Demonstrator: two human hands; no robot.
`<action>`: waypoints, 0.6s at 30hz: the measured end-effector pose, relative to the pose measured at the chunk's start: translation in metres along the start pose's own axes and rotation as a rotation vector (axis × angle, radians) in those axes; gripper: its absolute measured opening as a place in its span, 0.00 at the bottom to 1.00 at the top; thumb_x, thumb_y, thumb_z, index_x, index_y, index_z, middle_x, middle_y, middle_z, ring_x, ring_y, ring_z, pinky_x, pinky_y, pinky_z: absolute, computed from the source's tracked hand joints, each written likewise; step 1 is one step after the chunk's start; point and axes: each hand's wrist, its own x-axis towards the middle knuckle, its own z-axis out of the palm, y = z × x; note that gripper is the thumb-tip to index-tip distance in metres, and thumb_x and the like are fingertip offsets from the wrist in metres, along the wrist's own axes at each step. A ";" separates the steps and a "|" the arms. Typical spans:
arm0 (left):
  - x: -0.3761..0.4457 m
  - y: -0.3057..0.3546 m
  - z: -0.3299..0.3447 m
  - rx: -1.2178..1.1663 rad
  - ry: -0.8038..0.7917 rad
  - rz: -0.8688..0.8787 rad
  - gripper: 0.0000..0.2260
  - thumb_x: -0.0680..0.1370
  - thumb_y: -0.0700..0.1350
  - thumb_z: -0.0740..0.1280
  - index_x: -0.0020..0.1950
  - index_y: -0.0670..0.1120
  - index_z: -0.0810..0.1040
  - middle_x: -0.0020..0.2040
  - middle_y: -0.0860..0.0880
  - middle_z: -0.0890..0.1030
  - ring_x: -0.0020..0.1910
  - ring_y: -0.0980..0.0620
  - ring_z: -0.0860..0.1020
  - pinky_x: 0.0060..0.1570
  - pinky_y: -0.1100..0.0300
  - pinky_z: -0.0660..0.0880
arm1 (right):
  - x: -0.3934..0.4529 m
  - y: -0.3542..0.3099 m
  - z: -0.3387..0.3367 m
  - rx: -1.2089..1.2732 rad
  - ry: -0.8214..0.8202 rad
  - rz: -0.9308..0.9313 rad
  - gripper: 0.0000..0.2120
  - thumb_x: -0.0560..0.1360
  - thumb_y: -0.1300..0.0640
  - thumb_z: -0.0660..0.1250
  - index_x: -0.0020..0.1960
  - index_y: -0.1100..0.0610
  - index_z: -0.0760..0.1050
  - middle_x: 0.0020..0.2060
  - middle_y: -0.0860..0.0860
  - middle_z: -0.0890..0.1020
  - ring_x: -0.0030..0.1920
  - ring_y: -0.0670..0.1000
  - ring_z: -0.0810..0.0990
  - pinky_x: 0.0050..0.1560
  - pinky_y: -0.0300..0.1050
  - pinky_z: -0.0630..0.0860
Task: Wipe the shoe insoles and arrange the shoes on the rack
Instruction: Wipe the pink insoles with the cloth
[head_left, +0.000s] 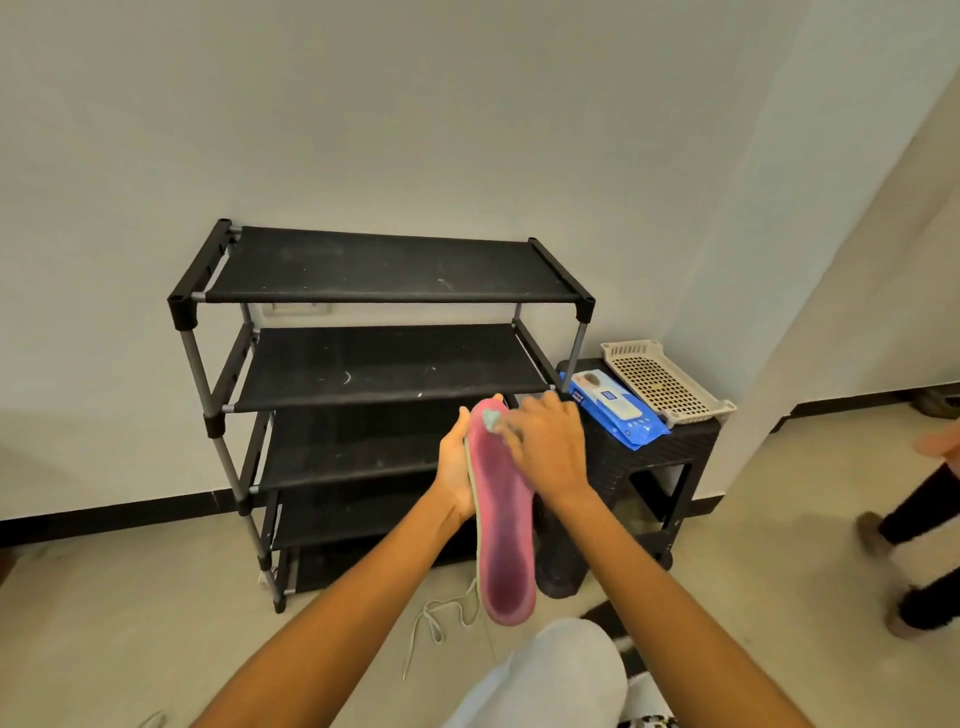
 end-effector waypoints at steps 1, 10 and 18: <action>0.000 -0.002 0.003 0.020 -0.006 -0.008 0.26 0.80 0.61 0.52 0.62 0.43 0.77 0.55 0.41 0.80 0.53 0.45 0.79 0.57 0.51 0.74 | 0.006 0.005 -0.001 0.011 -0.004 0.070 0.09 0.77 0.51 0.64 0.46 0.52 0.81 0.40 0.49 0.81 0.45 0.51 0.75 0.46 0.48 0.69; 0.004 0.007 -0.003 0.066 0.031 -0.043 0.27 0.79 0.63 0.52 0.54 0.46 0.83 0.50 0.41 0.82 0.49 0.45 0.81 0.52 0.50 0.77 | -0.023 -0.010 -0.018 0.380 -0.218 -0.199 0.09 0.76 0.52 0.63 0.43 0.52 0.82 0.37 0.48 0.78 0.41 0.47 0.72 0.47 0.42 0.66; 0.002 0.008 0.012 0.074 0.004 -0.015 0.21 0.81 0.57 0.53 0.57 0.44 0.77 0.45 0.44 0.82 0.42 0.48 0.82 0.43 0.57 0.80 | 0.004 -0.006 -0.010 0.235 -0.146 -0.101 0.13 0.79 0.56 0.60 0.59 0.56 0.78 0.52 0.53 0.80 0.51 0.52 0.74 0.52 0.47 0.71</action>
